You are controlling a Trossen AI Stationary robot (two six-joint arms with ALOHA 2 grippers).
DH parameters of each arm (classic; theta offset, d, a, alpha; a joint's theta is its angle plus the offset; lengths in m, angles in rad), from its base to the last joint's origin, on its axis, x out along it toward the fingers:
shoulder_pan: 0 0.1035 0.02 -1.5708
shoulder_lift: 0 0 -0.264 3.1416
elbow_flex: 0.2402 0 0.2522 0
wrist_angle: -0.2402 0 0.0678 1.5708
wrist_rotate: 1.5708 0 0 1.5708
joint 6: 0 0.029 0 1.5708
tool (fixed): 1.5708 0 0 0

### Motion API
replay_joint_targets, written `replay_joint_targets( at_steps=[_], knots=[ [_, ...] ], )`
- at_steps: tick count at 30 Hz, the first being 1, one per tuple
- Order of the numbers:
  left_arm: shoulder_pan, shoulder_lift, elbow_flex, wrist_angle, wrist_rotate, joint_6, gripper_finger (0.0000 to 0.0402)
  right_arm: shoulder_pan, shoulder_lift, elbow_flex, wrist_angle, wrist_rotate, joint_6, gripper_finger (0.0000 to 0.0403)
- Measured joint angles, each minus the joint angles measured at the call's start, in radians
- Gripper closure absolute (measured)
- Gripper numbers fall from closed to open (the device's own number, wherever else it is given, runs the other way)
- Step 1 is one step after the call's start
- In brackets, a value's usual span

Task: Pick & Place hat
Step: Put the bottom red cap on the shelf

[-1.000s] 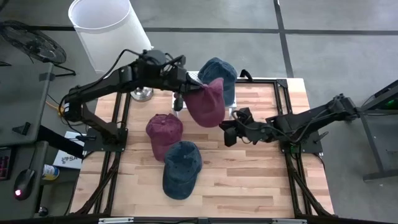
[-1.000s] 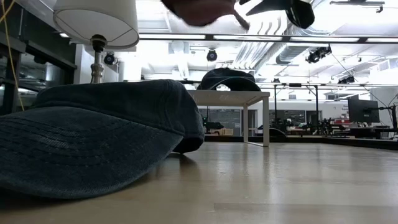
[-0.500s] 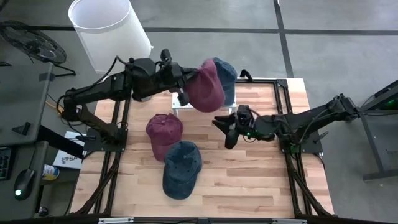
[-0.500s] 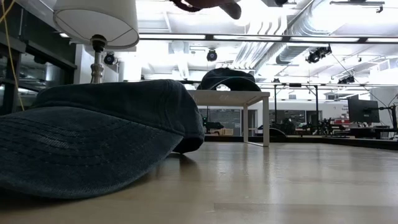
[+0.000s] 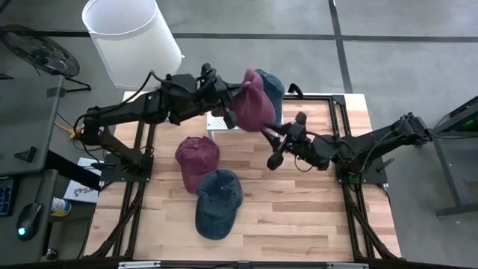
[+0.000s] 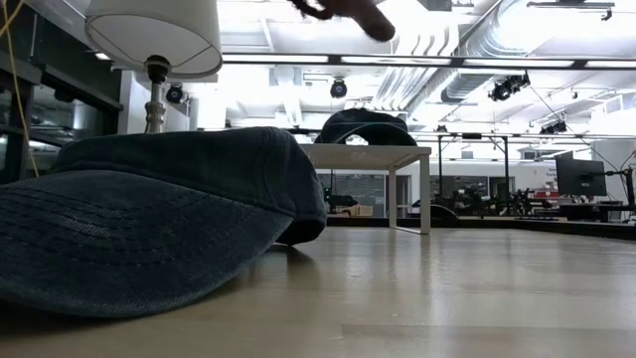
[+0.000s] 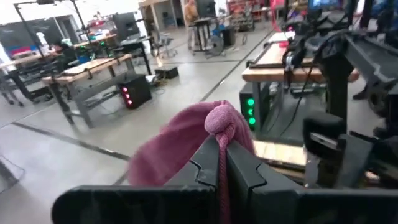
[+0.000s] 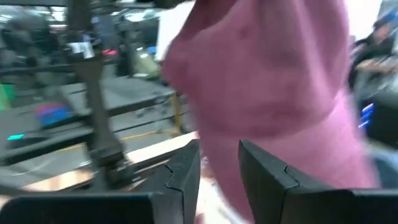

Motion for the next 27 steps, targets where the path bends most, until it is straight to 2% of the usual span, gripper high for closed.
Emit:
replay_joint_targets(
  at_steps=[6, 11, 19, 27],
  knots=[
    [0.0, 0.03, -0.002, -0.007, 0.041, -0.026, 0.0399, 0.0, 0.0, 0.0, 0.1, 0.108, -0.214, 0.03],
    [0.0, 0.052, -0.001, -0.007, 0.062, -0.047, 0.0399, -0.001, 0.0, 0.0, 0.146, 0.164, -0.291, 0.03],
    [0.0, 0.091, 0.0, 0.001, 0.095, -0.069, 0.0399, 0.0, 0.0, 0.001, 0.144, 0.194, -0.295, 0.03],
    [0.02, 0.083, -0.001, -0.171, 0.091, 0.062, 0.0399, 0.039, -0.002, 0.001, 0.06, 0.309, -0.227, 0.0273]
  ],
)
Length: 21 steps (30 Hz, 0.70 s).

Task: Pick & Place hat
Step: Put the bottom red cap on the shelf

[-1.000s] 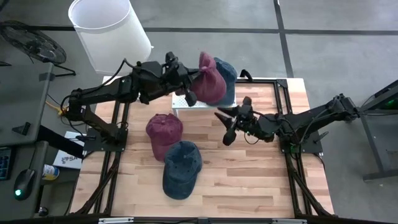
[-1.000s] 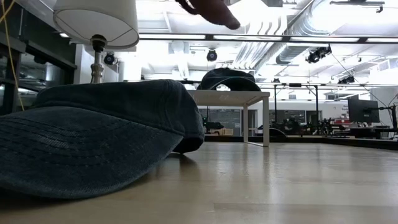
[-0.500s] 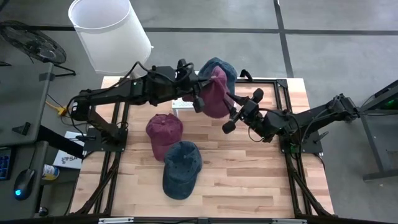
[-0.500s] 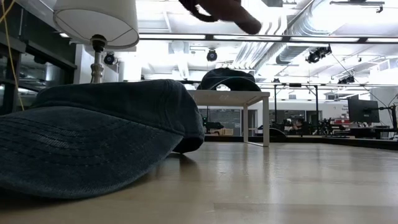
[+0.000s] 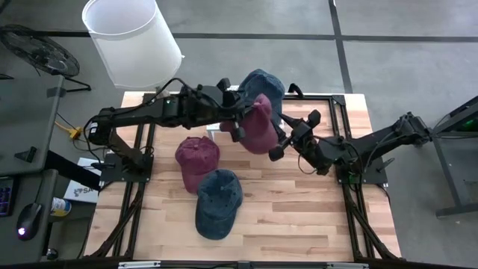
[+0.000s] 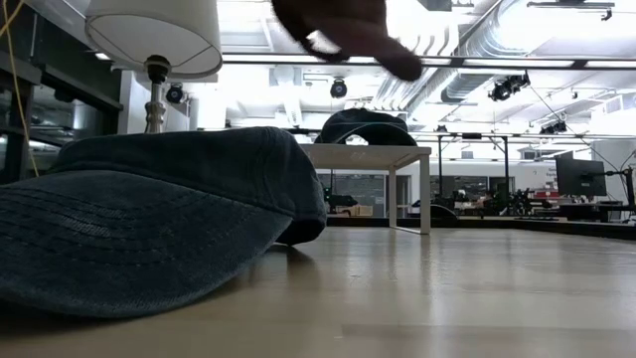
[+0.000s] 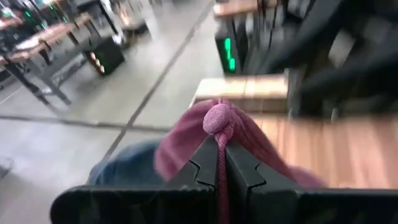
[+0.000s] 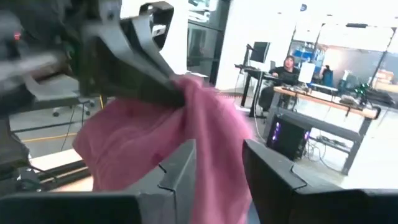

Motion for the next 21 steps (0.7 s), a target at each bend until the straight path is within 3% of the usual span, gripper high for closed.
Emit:
replay_joint_targets(
  at_steps=[9, 21],
  knots=[
    [0.132, -0.018, 0.0, -0.227, 0.168, 0.085, 0.0399, 0.078, 0.0, 0.0, -0.05, 0.021, 0.021, 0.0257],
    [0.313, -0.019, 0.0, -0.301, 0.451, 0.295, 0.0399, 0.1, 0.0, 0.0, -0.214, 0.012, 0.22, 0.0257]
  ],
)
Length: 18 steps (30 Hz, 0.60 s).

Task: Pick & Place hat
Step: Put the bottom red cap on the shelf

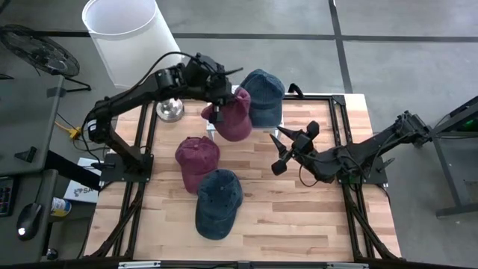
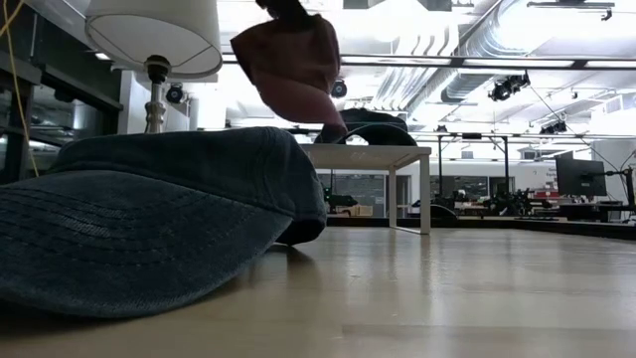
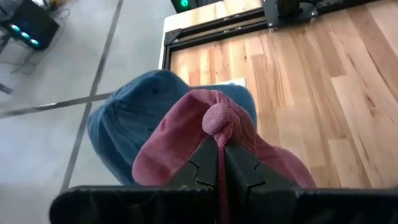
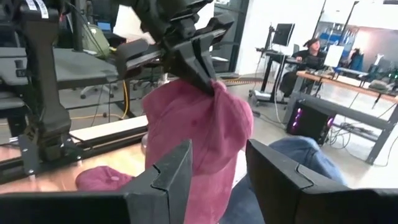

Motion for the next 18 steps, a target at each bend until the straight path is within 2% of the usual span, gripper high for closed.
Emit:
replay_joint_targets(
  at_steps=[8, 18],
  knots=[
    [0.087, 0.0, 0.0, -0.012, 0.091, 0.027, 0.0399, 0.0, 0.0, 0.0, -0.071, -0.037, 0.085, 0.0257],
    [0.127, 0.0, 0.0, -0.026, 0.073, 0.044, 0.0399, 0.0, 0.0, 0.0, -0.075, -0.04, 0.09, 0.0256]
  ],
)
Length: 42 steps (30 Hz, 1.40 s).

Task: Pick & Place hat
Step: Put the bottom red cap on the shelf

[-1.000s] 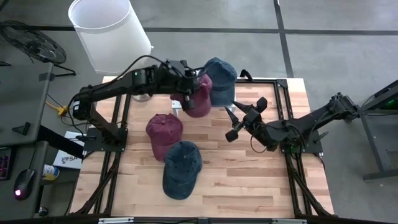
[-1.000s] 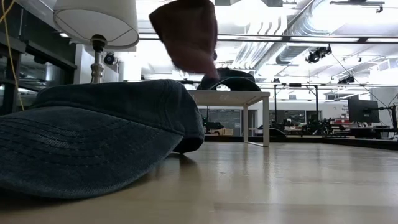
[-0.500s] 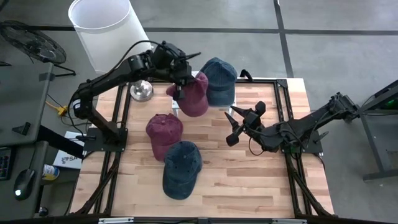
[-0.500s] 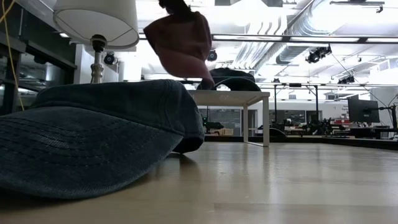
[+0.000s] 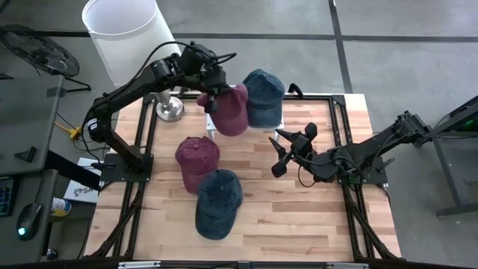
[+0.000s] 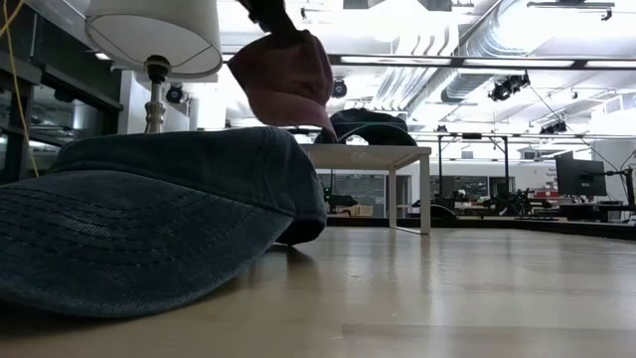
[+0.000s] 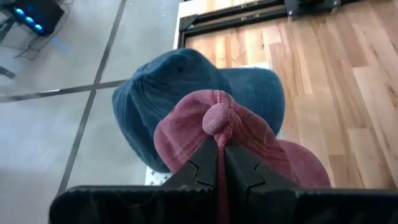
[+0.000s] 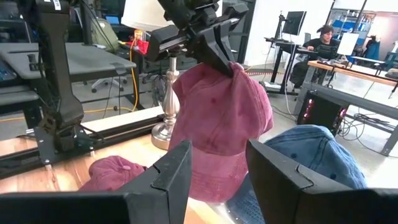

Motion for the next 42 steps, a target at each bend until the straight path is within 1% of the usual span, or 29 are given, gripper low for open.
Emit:
replay_joint_targets(
  at_steps=[6, 11, 22, 26, 33, 38, 40, 42],
  knots=[
    [0.001, 0.013, 0.0, -0.035, -0.012, 0.028, 0.0399, 0.0, 0.0, 0.0, 0.0, 0.0, 0.0, 0.0258],
    [-0.001, 0.038, 0.0, -0.034, -0.042, 0.055, 0.0399, 0.0, 0.0, 0.0, 0.0, 0.0, 0.001, 0.0257],
    [-0.001, 0.056, 0.0, -0.011, -0.201, 0.064, 0.0399, 0.0, 0.0, 0.0, 0.0, -0.005, 0.024, 0.0258],
    [-0.001, 0.056, 0.0, -0.002, -0.261, 0.065, 0.0399, 0.0, 0.0, 0.0, 0.0, -0.023, 0.024, 0.0256],
    [0.0, 0.067, -0.002, 0.013, -0.284, 0.064, 0.0399, 0.0, 0.0, 0.0, 0.0, -0.041, 0.024, 0.0257],
    [-0.001, 0.092, -0.007, 0.033, -0.323, 0.085, 0.0399, 0.0, 0.0, 0.0, -0.001, -0.041, 0.023, 0.0258],
    [-0.001, 0.106, -0.006, 0.056, -0.356, 0.086, 0.0399, 0.0, 0.0, 0.0, -0.001, -0.041, 0.024, 0.0258],
    [0.0, 0.111, -0.006, 0.04, -0.375, 0.08, 0.0399, 0.0, 0.0, 0.0, -0.001, -0.046, 0.024, 0.0257]
  ],
)
